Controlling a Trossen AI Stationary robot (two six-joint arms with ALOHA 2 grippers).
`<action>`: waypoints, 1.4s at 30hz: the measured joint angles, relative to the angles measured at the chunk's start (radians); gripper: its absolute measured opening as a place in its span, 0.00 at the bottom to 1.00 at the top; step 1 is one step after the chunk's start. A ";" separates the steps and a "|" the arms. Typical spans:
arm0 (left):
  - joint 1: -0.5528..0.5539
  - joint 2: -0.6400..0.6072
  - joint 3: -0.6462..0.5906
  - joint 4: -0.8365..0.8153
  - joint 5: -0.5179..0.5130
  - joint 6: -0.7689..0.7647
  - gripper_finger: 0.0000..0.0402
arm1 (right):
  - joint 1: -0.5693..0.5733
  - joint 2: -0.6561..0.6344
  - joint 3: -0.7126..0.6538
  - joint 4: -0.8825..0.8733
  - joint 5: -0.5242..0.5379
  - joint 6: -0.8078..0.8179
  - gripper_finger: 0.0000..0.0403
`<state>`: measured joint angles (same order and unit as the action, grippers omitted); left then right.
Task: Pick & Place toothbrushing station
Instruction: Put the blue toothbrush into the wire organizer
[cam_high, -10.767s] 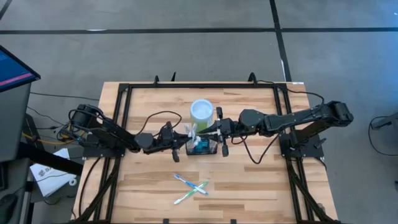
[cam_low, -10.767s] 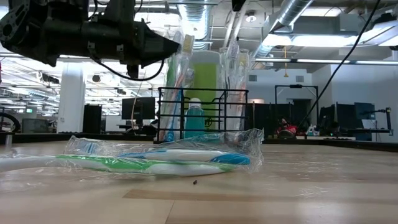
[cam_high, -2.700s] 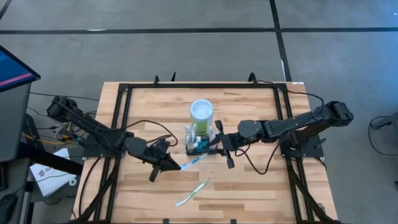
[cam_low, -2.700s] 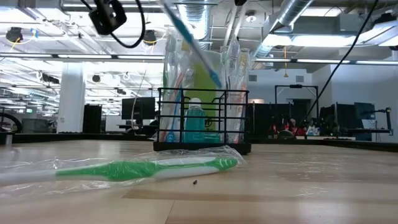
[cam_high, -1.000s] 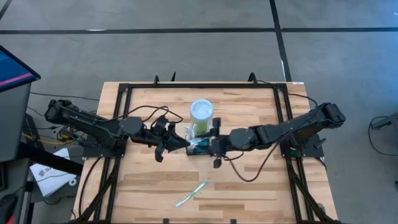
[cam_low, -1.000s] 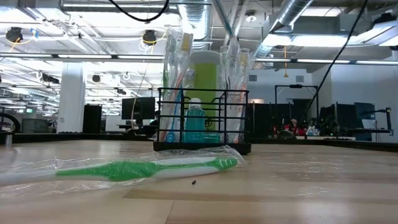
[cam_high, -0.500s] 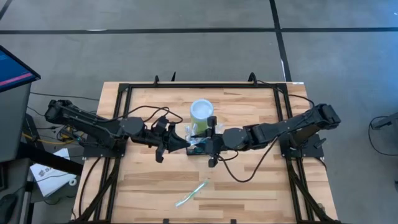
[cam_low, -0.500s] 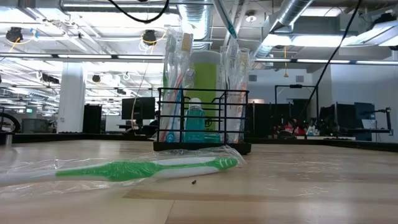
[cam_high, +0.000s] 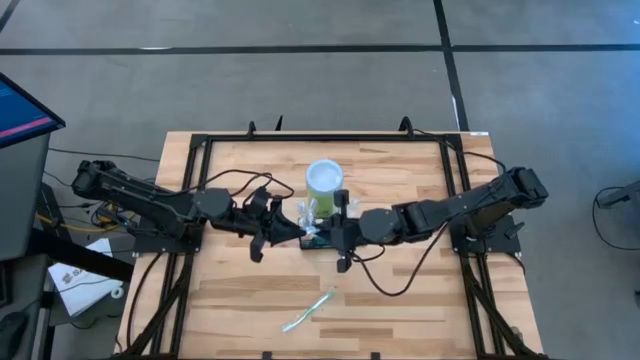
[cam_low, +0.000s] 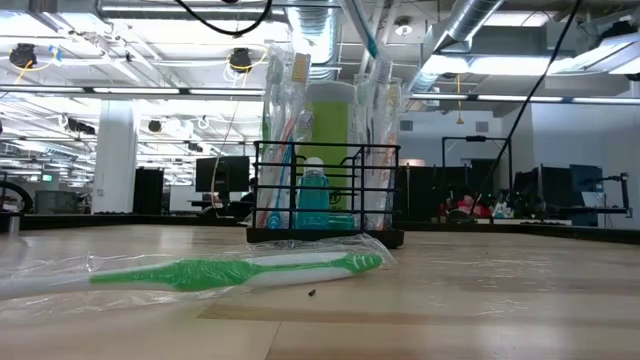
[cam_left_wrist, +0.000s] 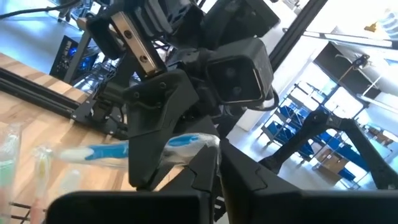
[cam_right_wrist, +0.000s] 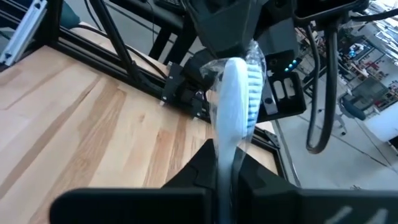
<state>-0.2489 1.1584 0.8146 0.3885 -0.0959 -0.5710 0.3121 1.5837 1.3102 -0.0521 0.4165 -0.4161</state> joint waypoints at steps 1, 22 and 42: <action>0.000 0.000 0.000 0.000 0.000 0.009 0.03 | 0.002 0.000 0.000 0.000 0.000 0.007 0.02; -0.008 -0.039 -0.001 0.012 -0.008 0.146 0.17 | 0.018 -0.124 -0.051 0.047 -0.024 0.107 0.00; -0.011 -0.039 -0.002 0.008 -0.004 0.200 0.16 | 0.013 -0.235 -0.526 0.736 -0.076 0.239 0.00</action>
<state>-0.2596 1.1191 0.8124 0.3969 -0.0998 -0.3706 0.3248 1.3491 0.7838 0.6835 0.3405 -0.1771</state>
